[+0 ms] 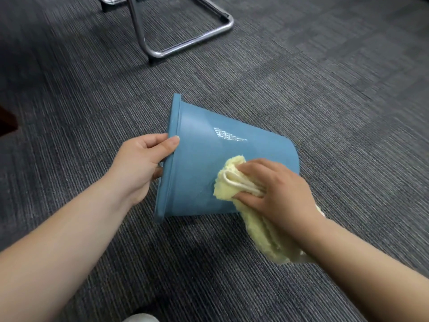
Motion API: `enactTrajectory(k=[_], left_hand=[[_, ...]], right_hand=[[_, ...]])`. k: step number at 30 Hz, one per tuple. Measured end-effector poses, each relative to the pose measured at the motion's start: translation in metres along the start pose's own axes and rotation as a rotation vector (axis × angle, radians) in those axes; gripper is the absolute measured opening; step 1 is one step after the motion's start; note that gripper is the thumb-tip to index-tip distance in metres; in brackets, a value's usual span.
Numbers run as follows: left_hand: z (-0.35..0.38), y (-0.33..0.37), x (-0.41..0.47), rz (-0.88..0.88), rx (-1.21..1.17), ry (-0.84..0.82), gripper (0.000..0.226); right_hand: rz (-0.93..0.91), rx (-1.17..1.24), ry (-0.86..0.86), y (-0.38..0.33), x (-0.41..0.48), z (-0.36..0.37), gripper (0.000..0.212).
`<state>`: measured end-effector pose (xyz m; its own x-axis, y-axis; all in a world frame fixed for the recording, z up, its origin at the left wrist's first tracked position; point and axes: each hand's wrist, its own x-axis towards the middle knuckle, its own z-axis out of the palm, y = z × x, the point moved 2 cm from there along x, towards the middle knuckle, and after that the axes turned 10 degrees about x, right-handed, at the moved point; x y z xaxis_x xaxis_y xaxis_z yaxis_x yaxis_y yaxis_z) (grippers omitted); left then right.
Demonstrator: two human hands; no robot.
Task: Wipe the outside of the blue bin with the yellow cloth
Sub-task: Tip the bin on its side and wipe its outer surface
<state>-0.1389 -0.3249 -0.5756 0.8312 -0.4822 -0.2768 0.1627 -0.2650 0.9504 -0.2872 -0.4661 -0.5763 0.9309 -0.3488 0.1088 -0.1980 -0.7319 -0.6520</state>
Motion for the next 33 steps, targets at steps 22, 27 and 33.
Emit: enactTrajectory(k=[22, 27, 33], left_hand=[[-0.008, -0.011, 0.008, 0.041, 0.0, 0.079, 0.017], [-0.01, -0.014, 0.011, 0.088, 0.034, 0.114, 0.019], [-0.013, -0.017, 0.013, 0.092, 0.058, 0.144, 0.021]], right_hand=[[0.111, -0.066, 0.116, 0.034, -0.008, -0.009, 0.036], [0.12, -0.068, 0.089, 0.042, -0.007, -0.011, 0.036], [0.204, -0.074, 0.173, 0.055, -0.006, -0.019, 0.034]])
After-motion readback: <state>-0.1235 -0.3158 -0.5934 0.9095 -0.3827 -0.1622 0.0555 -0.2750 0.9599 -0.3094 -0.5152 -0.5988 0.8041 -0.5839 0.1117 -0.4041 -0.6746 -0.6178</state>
